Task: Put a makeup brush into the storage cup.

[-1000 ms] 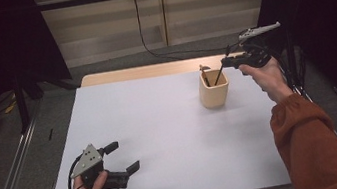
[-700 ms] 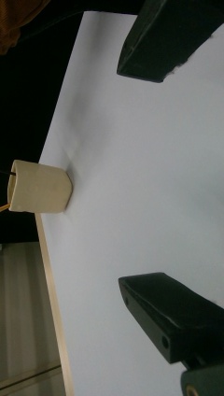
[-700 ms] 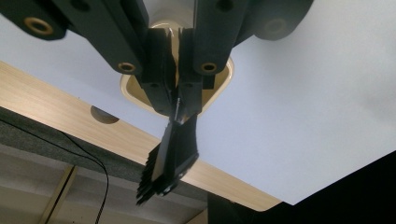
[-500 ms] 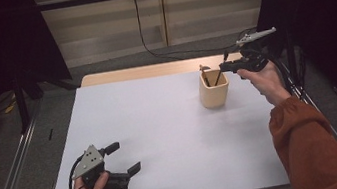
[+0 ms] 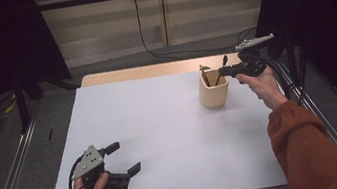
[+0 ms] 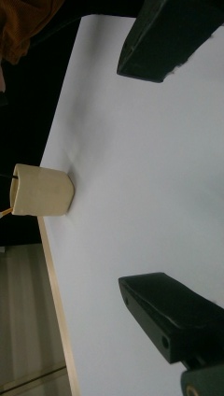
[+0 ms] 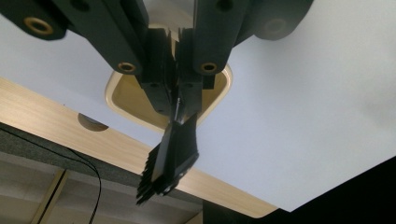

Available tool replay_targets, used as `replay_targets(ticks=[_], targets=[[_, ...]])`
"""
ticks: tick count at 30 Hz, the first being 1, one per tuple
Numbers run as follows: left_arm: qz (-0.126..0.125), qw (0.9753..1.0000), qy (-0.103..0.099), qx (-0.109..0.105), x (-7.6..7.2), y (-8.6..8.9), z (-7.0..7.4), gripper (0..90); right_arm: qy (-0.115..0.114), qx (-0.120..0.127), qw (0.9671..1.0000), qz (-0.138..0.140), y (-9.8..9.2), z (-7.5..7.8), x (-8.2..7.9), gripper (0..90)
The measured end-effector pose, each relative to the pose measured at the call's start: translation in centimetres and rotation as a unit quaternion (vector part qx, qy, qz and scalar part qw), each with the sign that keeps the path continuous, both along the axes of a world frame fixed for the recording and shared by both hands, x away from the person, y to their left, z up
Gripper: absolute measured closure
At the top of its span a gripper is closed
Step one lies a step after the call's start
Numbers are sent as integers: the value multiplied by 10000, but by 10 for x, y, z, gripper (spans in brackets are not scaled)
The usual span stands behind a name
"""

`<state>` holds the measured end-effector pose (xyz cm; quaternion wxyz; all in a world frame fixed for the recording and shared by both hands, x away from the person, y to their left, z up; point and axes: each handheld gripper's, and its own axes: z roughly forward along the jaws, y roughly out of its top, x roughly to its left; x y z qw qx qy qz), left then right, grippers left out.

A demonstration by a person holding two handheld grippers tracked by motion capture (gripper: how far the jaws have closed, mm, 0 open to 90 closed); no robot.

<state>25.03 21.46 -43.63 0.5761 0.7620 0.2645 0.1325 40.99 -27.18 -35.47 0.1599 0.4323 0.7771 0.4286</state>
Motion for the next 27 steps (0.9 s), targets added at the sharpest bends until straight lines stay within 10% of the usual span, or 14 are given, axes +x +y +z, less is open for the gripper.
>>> replay_targets(ticks=[16, 27], targets=[[33, 10000, -22, -25, 0, 0, 0, 16, -5, 143, 9999, 4, -6, -9, -3, 807], [77, 10000, 0, -57, 1, 1, 0, 16, -255, 268, 9993, -43, -5, -13, -6, 591]])
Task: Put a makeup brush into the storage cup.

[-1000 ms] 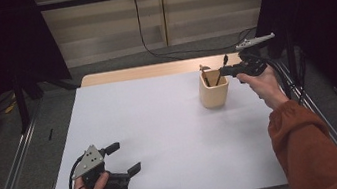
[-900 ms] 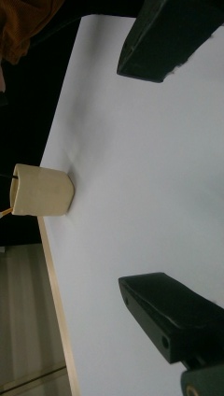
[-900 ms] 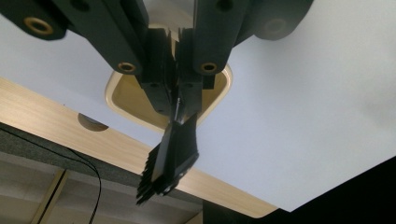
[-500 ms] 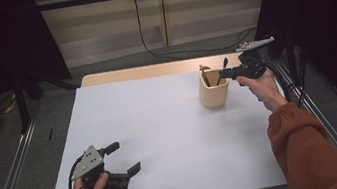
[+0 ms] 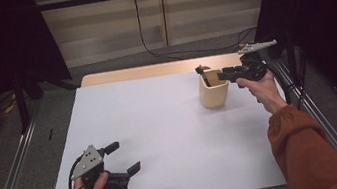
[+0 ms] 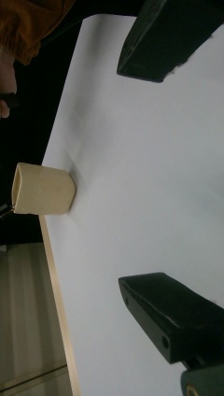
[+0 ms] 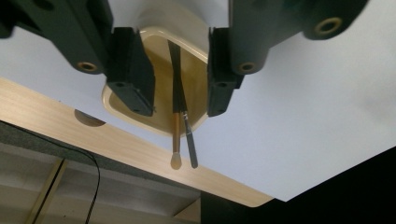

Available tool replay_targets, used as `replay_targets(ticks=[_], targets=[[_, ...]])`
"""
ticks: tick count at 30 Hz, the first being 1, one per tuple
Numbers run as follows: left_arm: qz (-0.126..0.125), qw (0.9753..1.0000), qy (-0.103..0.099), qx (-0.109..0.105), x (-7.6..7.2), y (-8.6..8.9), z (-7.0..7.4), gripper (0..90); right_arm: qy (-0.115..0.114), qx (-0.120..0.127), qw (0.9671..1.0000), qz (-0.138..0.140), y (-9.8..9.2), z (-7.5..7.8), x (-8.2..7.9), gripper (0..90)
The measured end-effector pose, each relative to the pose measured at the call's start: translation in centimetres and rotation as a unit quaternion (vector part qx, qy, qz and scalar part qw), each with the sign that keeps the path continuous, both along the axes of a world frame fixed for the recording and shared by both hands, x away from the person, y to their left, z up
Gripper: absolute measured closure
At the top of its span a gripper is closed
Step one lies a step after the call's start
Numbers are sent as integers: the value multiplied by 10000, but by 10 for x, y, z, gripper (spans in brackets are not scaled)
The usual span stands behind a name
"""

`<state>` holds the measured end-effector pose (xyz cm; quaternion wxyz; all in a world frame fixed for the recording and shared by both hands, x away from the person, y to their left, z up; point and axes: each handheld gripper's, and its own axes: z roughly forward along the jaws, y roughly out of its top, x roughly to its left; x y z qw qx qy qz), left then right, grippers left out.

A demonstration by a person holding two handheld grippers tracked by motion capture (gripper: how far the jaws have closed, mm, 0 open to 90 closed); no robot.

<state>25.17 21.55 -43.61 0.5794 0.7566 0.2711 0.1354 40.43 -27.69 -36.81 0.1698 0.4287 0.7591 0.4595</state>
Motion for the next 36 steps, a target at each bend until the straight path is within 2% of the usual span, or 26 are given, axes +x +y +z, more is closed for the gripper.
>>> replay_targets(ticks=[7, 12, 18, 20, 25, 28, 33, 36], targets=[[35, 10000, 16, -13, 3, -1, 0, 16, -124, 108, 9999, 0, 1, -4, -1, 382], [65, 10000, 48, -6, 4, -1, 0, 16, -133, 137, 9998, -69, -1, -6, 0, 196], [89, 9999, 45, -44, 3, 0, -1, 16, -195, 216, 9995, 97, 0, -6, -3, 33], [102, 9999, 27, -39, 2, 1, 0, 16, -195, 285, 9993, 174, 2, -6, -4, 36], [97, 9999, 38, -29, 1, 2, 0, 16, -176, 382, 9991, 104, 3, -6, -4, 47], [97, 9999, 25, -52, 0, 2, 0, 16, -121, 535, 9984, 117, 2, -6, -5, 39], [62, 10000, 23, -33, 0, 4, 0, 16, -221, 564, 9982, 44, 1, -9, -13, 27], [44, 10000, 21, -49, -1, 3, 0, 16, -343, 462, 9983, -27, 2, -13, -19, 27]])
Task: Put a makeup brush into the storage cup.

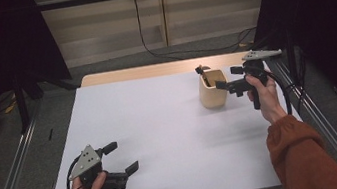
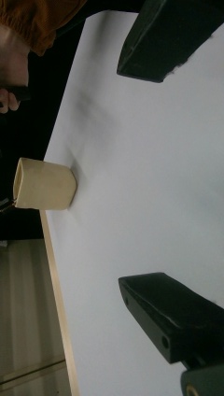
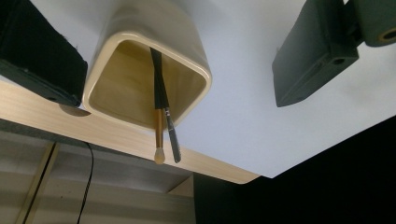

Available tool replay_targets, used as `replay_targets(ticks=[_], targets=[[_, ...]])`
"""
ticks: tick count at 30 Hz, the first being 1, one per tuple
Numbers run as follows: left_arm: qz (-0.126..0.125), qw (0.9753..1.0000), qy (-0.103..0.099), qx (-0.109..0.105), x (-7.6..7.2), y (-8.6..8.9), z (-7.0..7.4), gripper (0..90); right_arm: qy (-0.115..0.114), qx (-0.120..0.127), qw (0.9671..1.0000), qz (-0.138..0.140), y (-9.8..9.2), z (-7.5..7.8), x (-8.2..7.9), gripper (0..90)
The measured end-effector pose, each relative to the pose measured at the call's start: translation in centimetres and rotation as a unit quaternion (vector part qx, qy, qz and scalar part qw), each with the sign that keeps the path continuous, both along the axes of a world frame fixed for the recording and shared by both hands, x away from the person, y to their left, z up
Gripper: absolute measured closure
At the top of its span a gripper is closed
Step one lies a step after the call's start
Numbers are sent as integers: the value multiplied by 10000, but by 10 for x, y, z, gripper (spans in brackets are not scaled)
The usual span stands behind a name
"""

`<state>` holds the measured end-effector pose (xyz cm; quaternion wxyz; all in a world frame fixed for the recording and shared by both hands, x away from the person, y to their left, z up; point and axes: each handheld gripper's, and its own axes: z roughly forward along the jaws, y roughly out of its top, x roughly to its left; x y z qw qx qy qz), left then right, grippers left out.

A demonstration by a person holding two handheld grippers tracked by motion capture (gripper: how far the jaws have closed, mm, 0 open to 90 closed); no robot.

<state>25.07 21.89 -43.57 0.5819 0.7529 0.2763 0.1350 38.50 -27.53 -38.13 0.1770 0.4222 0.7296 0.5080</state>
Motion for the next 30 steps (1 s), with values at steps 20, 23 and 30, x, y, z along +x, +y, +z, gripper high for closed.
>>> replay_targets(ticks=[20, 23, 30], targets=[[69, 10000, 4, -5, -1, 1, 0, 16, -183, 197, 9996, 23, -15, -3, -34, 39], [90, 10000, 21, -23, -1, 2, 0, 16, -216, 272, 9994, 10, -16, -5, -39, 35], [143, 9999, 38, -71, 0, 4, 0, 16, -268, 236, 9993, 79, -16, 0, -51, 29]])
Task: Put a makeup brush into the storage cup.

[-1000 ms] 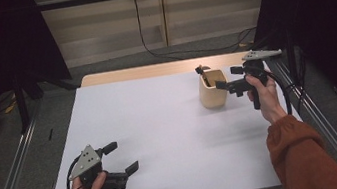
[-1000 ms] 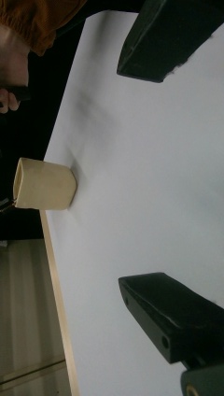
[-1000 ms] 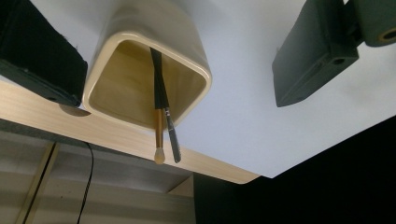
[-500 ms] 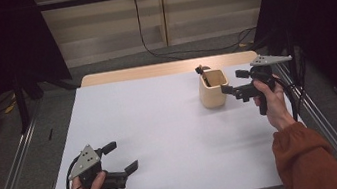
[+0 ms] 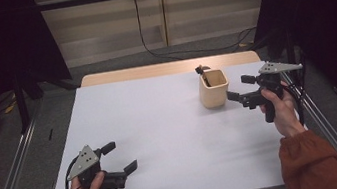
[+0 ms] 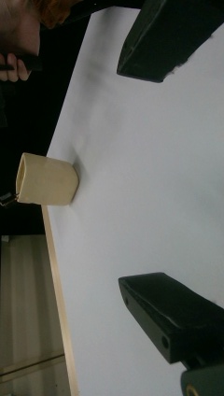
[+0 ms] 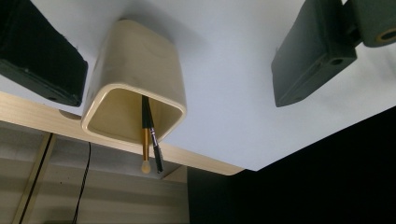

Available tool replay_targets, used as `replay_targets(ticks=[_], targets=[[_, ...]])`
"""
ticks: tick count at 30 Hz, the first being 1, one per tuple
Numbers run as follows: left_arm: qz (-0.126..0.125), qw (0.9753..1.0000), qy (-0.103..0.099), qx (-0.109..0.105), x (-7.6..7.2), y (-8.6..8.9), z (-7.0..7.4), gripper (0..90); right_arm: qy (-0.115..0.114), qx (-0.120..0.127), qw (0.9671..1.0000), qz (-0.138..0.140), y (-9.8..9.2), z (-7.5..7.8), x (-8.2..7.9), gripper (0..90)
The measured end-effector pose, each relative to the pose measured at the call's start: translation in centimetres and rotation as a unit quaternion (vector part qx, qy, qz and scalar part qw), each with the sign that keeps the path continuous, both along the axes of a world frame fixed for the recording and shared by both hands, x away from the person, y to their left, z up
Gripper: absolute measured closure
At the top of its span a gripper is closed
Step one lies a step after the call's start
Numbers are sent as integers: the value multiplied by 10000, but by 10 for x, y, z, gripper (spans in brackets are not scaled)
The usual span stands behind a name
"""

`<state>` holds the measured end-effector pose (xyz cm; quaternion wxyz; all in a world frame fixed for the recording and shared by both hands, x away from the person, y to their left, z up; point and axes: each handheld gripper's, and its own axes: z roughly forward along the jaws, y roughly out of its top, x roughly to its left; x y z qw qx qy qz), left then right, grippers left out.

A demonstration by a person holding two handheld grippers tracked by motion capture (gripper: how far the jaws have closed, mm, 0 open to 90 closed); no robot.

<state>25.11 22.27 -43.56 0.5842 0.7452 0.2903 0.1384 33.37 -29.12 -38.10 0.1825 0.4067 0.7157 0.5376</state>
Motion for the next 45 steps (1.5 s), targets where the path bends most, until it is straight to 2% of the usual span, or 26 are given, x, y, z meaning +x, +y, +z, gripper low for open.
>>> replay_targets(ticks=[3, 9, 17, 25, 30, 38, 45], targets=[[49, 10000, 22, -30, 0, 0, 0, 16, -86, -60, 9999, 36, 1, 0, -6, 29], [97, 9999, 52, -36, 0, 1, 0, 16, -93, -24, 9999, 68, 2, -3, -18, 26], [146, 9999, 40, 8, 0, 1, 0, 16, -213, 31, 9997, 75, 3, -10, -36, 19], [175, 9998, 33, -1, 0, 3, 0, 16, -170, -21, 9998, 70, -1, -16, -50, 15], [219, 9998, 11, -37, -2, 5, 0, 16, -250, 88, 9996, 40, -3, -15, -60, 17], [234, 9997, 10, 4, -3, 6, 1, 16, -191, 169, 9997, -34, -7, -24, -76, 13], [259, 9997, 2, 3, -4, 7, 1, 16, -230, 121, 9996, -113, -12, -29, -94, 14]])
